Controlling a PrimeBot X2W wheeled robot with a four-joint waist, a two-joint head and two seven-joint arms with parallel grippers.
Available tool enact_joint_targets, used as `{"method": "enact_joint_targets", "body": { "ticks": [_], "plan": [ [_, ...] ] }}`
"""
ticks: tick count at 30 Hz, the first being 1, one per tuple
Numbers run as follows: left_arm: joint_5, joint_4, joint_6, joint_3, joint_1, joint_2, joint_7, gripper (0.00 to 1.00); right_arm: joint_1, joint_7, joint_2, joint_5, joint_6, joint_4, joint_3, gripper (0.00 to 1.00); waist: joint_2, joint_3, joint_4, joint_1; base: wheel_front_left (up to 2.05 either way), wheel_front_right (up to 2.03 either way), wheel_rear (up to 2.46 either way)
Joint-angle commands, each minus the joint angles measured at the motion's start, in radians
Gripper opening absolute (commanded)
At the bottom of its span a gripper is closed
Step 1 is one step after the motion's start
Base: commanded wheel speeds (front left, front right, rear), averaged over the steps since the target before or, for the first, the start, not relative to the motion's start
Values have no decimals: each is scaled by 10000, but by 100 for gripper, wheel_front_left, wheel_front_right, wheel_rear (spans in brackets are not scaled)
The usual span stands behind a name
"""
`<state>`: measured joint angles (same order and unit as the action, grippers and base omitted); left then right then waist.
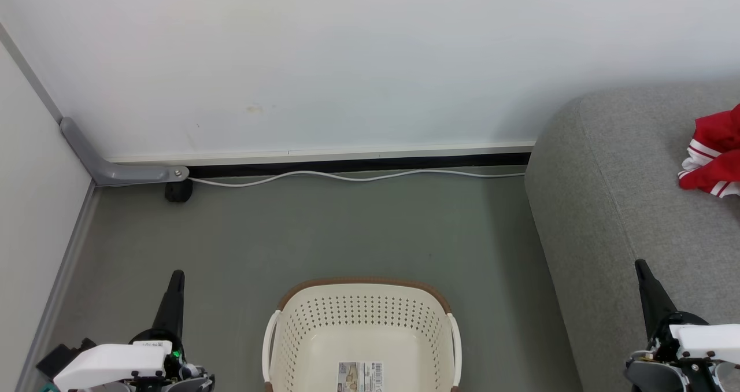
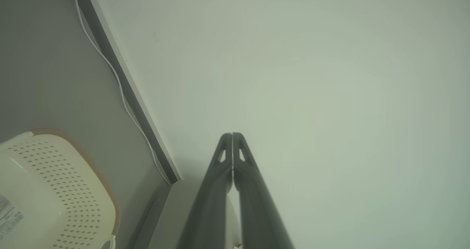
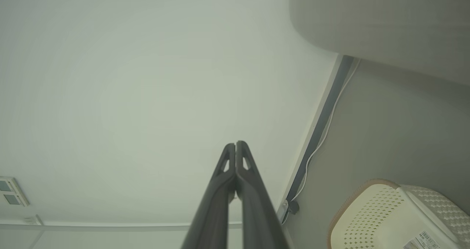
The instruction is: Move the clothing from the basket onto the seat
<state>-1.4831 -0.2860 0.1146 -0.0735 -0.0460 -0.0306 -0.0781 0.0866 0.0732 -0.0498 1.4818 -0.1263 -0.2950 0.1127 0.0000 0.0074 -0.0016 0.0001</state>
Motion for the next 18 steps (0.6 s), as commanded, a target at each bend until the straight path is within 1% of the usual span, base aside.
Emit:
{"method": "enact_joint_targets", "body": {
  "ticks": [1,9,18],
  "plan": [
    [-336,340,112,-332,-546,-185,-106,0,218,160,-60,389,-42,392,-133,0,0,-8,3,-1,0,0,0],
    [-1209,402,159,-401,-618,-196,-340,0,214,395,-9,1219,-44,497,13,0,0,-42,16,-1,0,0,0],
    [-1254,405,161,-404,-622,-196,-352,0,214,408,-6,1261,-44,502,20,0,0,-43,17,-1,0,0,0]
  ]
}}
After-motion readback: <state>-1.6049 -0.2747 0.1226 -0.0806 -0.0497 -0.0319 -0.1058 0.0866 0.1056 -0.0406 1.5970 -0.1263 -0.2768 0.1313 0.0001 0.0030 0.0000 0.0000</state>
